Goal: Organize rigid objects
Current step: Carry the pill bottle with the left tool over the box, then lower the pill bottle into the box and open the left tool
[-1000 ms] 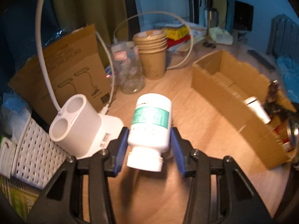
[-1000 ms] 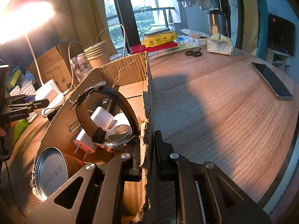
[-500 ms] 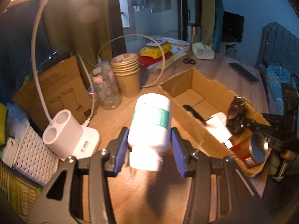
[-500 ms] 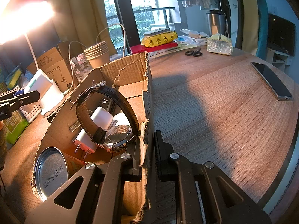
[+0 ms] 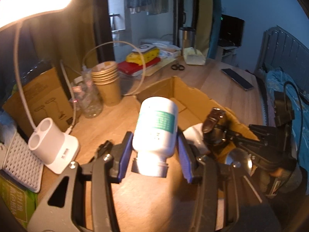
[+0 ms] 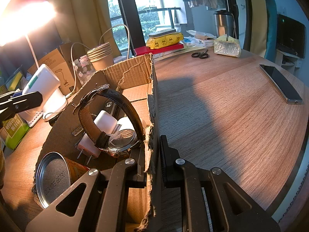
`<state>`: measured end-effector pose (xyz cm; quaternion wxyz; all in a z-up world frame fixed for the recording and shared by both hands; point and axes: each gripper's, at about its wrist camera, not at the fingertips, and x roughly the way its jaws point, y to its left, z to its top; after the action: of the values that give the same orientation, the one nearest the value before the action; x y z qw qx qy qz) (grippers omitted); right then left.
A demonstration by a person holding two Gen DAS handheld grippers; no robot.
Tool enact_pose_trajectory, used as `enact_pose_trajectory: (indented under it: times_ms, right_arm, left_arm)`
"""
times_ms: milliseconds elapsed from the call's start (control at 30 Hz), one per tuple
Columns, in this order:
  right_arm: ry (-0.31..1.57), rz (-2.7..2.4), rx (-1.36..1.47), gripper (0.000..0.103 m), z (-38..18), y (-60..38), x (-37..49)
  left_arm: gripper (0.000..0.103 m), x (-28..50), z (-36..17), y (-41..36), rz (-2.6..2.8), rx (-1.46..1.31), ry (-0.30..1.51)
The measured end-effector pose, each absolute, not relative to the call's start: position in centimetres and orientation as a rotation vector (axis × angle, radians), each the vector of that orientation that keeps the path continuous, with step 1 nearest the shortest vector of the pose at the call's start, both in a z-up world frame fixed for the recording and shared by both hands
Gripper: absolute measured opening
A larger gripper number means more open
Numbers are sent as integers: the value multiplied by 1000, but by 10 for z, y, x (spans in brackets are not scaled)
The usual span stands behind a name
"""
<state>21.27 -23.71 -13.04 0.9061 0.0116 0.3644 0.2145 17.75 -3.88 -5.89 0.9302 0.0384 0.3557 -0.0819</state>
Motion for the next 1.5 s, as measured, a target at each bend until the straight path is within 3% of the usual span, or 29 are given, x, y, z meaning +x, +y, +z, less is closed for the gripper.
enact_pose_trajectory:
  times_ms: [1000,1500]
  right_arm:
    - [753,443,24,13,-130,-237,213]
    - [753,443,24,13,-130,-237,213]
  left_arm:
    - [46,221,-72,-93,-247,157,745]
    - [46,239,-84,-83,-292,82,806]
